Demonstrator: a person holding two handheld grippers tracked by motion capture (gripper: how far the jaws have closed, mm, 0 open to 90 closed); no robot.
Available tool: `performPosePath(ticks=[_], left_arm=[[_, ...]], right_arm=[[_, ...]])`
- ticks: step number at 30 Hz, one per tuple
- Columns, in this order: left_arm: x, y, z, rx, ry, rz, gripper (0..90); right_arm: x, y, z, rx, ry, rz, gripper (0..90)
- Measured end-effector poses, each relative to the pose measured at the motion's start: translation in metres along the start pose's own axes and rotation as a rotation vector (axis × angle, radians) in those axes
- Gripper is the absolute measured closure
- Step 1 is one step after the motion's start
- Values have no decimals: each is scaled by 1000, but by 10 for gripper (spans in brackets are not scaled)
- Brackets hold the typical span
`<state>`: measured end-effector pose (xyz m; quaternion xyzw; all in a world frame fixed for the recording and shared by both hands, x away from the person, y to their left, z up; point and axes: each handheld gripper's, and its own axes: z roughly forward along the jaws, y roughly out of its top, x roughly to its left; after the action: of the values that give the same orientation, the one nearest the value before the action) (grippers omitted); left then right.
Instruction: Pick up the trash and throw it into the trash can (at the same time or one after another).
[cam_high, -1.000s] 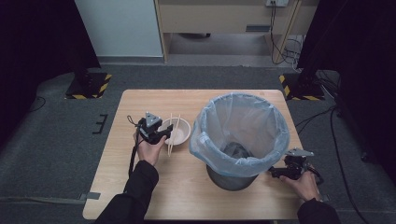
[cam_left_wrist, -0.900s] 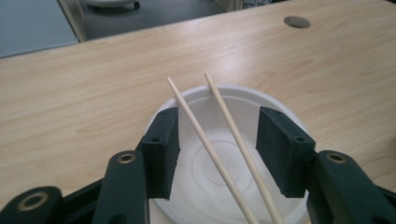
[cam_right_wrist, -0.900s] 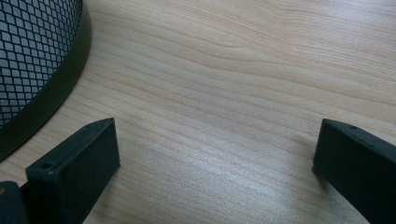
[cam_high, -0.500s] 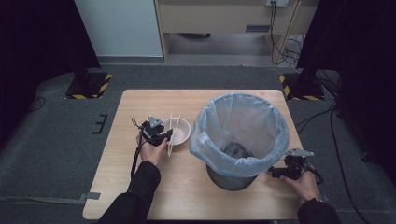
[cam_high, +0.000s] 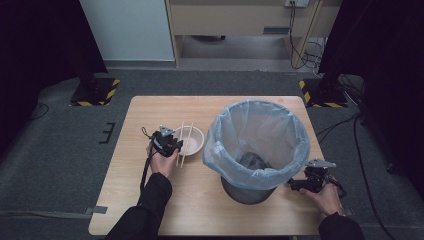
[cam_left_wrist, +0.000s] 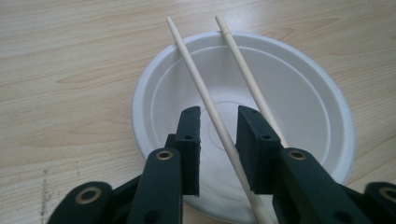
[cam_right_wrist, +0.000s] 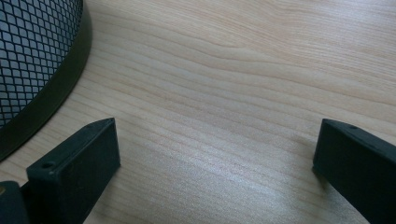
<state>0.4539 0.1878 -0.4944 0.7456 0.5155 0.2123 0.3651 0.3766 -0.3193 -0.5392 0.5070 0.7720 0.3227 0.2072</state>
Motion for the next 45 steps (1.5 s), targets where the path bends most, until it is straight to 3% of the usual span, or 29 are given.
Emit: performPosePath(ticks=[11, 20, 28, 32, 45], left_arm=[[5, -1, -2, 8, -9, -17, 849], [9, 2, -10, -14, -15, -28, 855], [9, 17, -34, -88, -38, -10, 855], [8, 22, -49, -147, -87, -26, 854], [2, 45, -98, -329, -141, -11, 854]], right_arm=[[0, 0, 0, -1, 0, -3, 8], [0, 0, 0, -1, 0, -3, 8], [0, 0, 0, 0, 0, 0, 8], [0, 0, 0, 0, 0, 0, 8], [0, 0, 0, -1, 0, -4, 7]])
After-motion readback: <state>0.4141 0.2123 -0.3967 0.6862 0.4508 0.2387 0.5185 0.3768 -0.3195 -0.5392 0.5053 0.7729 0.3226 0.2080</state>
